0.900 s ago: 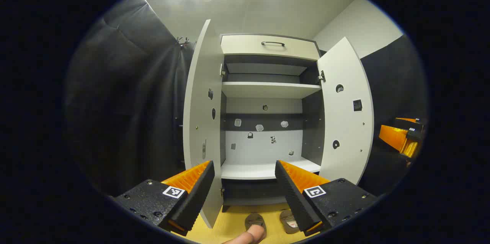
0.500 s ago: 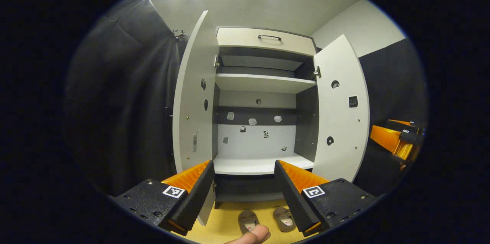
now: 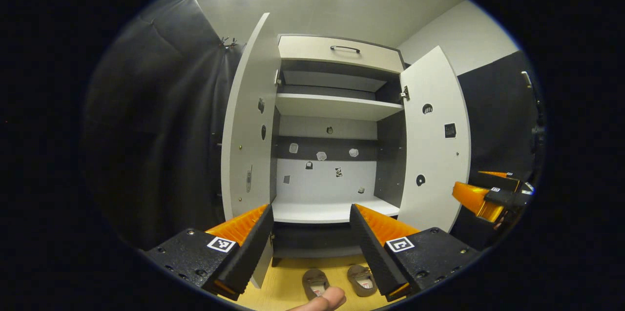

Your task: Grab one shoe with the right hand and put it into the shoe cabinet, grab the other shoe with the left hand and put it into the shoe cabinet; then close the right door with the right hand and the left door with the left hand.

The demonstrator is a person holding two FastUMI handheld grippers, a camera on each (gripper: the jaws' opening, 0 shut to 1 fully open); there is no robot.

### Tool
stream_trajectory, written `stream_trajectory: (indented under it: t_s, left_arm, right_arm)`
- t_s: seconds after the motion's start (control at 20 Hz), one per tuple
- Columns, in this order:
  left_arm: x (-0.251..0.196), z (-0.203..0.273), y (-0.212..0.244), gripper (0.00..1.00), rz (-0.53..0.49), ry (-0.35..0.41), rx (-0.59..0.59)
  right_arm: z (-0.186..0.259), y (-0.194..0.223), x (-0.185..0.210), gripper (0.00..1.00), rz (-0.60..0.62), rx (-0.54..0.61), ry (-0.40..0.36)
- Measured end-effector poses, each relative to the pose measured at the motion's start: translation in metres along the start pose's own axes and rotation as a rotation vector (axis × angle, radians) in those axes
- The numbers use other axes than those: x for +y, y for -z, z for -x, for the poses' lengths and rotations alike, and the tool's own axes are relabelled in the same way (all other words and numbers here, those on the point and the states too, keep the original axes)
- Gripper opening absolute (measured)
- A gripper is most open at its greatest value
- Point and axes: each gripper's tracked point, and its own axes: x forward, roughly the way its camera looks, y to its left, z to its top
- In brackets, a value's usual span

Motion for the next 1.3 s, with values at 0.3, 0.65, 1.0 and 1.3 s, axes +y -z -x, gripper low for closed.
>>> stream_trajectory:
  t_s: [0.3,0.65,1.0,1.3]
  left_arm:
    - [0.003,0.000,0.013,0.96,0.026,-0.005,-0.005]
    - [0.010,-0.005,0.027,0.96,0.036,-0.009,-0.021]
    - [0.022,-0.022,0.042,0.96,0.049,-0.043,-0.019]
    - [0.004,-0.047,0.039,0.96,0.062,0.013,-0.049]
  right_arm:
    - [-0.032,0.085,0.027,0.99,0.030,0.101,-0.031]
    - [-0.051,0.254,0.070,0.99,0.044,0.298,-0.089]
    - [-0.050,0.406,0.108,0.97,0.037,0.540,-0.147]
    - [-0.065,0.460,0.120,0.83,-0.129,0.684,-0.126]
